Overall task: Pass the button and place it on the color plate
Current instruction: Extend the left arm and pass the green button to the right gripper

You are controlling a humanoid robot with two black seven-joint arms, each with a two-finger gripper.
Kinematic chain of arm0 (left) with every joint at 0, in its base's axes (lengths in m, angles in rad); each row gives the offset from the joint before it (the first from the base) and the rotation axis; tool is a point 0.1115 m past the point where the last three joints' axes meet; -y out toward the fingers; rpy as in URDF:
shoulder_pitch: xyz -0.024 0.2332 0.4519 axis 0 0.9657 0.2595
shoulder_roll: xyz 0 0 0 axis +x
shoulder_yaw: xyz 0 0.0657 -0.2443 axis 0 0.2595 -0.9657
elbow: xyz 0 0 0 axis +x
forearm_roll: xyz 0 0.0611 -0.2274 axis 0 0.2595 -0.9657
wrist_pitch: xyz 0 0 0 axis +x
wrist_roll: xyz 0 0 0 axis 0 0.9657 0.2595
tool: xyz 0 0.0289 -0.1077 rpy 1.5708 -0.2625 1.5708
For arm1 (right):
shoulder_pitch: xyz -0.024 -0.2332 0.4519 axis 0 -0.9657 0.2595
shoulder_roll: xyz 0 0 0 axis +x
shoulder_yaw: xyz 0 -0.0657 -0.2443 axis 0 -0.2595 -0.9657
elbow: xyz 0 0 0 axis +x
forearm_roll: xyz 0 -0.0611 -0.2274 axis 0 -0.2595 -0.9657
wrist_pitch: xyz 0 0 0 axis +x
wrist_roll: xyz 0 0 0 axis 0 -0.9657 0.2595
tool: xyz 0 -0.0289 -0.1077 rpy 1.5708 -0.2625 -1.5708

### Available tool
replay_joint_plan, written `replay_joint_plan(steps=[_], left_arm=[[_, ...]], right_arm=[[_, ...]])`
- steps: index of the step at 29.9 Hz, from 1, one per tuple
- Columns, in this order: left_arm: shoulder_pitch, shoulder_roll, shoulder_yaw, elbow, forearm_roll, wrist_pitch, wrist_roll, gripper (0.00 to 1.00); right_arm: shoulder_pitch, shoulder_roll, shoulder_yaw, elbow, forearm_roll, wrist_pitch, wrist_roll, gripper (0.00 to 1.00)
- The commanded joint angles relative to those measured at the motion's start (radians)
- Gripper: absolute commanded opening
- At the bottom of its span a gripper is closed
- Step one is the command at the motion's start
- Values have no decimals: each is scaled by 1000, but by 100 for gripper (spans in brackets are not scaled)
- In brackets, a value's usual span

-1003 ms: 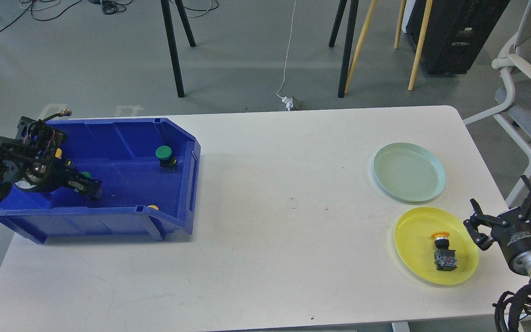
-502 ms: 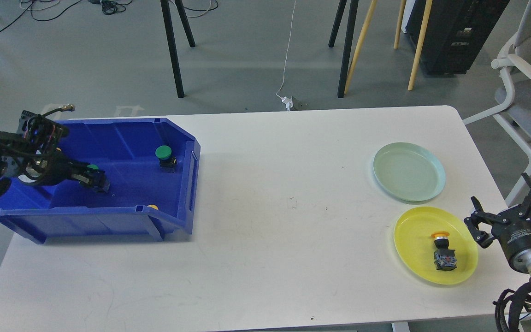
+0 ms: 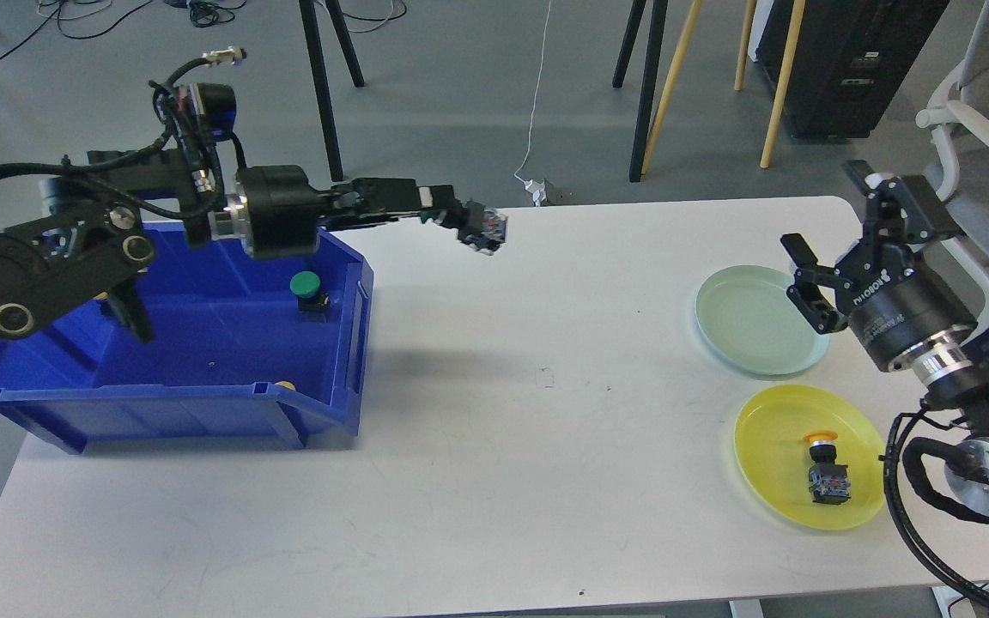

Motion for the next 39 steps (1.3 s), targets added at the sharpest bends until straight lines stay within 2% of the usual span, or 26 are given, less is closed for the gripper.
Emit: replay_joint_plan(steps=[1,4,8,18,21,22,26,31,33,35,39], left_arm=[[18,-171,-29,115,-67,51,0,5],[35,-252,-37,180,-82,59,0,5],[57,-275,-43,186,-84,70,0,5],[69,-286,-43,188,-84,94,0,5],[69,-286,-43,188,-86,94,0,5],[71,-286,-43,188,-86,96,0,5],[71,-288,-45,200,-92,94,0,5],[71,-298,-43,223,-118,93,0,5],[71,-300,-43,223,-119,93,0,5],[71,-300,-43,223,-119,93,0,5],[71,-302,-43,223,-119,94,0,11]], right_arm=[[165,20,-193,-75,-1,44,2,99],[241,126,-273,-142,1,44,5,99],[261,224,-276,-194,3,43,11,99],[317,313,-299,-270,65,44,13,98],[320,338,-298,-270,65,41,13,94],[319,344,-298,-270,65,41,13,90],[317,338,-298,-256,65,44,13,66],[310,332,-292,-251,65,44,14,50],[308,332,-290,-250,65,46,16,41],[308,333,-289,-251,64,46,16,22],[307,332,-278,-253,64,40,16,1]])
